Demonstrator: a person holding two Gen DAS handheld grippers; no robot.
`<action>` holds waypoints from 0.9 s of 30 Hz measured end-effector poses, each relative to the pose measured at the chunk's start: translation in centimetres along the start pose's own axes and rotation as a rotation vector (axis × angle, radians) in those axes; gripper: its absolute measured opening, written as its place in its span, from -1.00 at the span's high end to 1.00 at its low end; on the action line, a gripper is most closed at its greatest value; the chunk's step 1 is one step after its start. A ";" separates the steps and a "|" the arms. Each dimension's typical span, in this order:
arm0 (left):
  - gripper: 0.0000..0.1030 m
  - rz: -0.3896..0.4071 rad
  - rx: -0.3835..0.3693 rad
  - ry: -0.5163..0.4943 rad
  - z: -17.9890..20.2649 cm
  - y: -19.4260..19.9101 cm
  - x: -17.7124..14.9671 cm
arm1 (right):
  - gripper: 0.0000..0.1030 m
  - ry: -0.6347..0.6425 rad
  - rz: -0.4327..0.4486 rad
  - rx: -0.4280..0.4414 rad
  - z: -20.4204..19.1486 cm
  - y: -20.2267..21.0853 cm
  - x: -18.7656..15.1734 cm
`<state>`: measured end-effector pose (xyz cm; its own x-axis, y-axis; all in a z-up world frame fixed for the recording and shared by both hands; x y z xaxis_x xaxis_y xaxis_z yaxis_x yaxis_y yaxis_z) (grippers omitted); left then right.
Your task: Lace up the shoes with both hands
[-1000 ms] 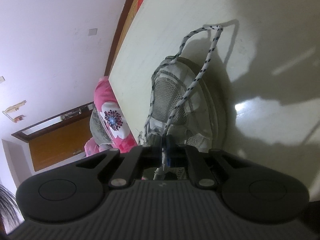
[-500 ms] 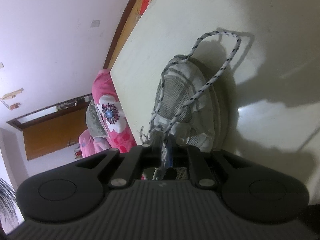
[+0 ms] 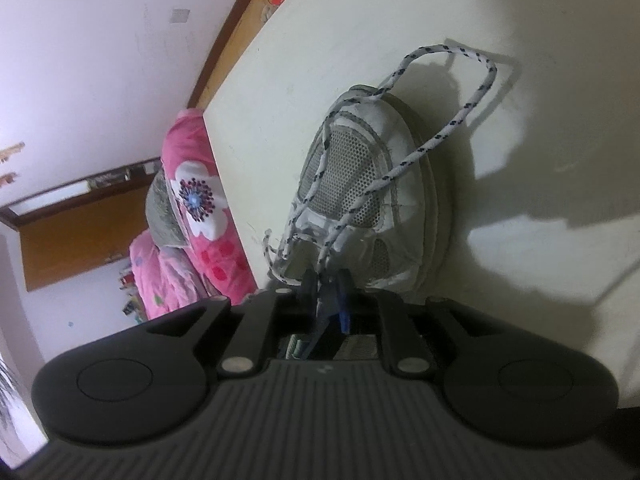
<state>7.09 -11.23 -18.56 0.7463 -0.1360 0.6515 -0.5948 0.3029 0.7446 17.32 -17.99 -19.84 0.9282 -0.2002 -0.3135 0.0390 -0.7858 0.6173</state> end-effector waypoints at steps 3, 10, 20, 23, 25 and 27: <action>0.77 0.000 -0.005 0.005 -0.1 0.1 -0.1 | 0.81 0.038 -0.006 -0.011 -0.1 0.2 -0.2; 0.72 0.005 -0.071 0.117 -1.0 0.6 0.1 | 0.82 0.122 -0.029 -0.013 -0.3 0.1 -0.1; 0.65 -0.003 -0.170 0.339 -2.6 0.4 -0.1 | 0.83 0.301 -0.049 -0.032 -1.1 0.3 -0.2; 0.76 -0.028 -0.162 0.366 -3.1 0.0 -0.6 | 0.83 0.351 -0.057 -0.039 -1.4 0.3 -0.2; 0.77 -0.030 -0.164 0.376 -3.4 0.0 -0.7 | 0.83 0.352 -0.063 -0.035 -1.4 0.3 -0.1; 0.77 -0.034 -0.171 0.402 -3.6 -0.1 -0.7 | 0.83 0.353 -0.066 -0.031 -1.4 0.2 -0.1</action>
<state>7.65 -7.75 -19.60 0.8415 0.2191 0.4938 -0.5353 0.4609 0.7078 17.78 -17.37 -18.68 0.9937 0.0696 -0.0882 0.1097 -0.7713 0.6270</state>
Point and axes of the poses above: each gripper's, at about its wrist camera, not at the fingertips, and y roughly against the way its jaws point, z to its right, x to its top, the point moved 10 cm from there along -y, roughly the way its jaws point, and after that the axes turned 3 degrees about -y, right-handed, at the moved point
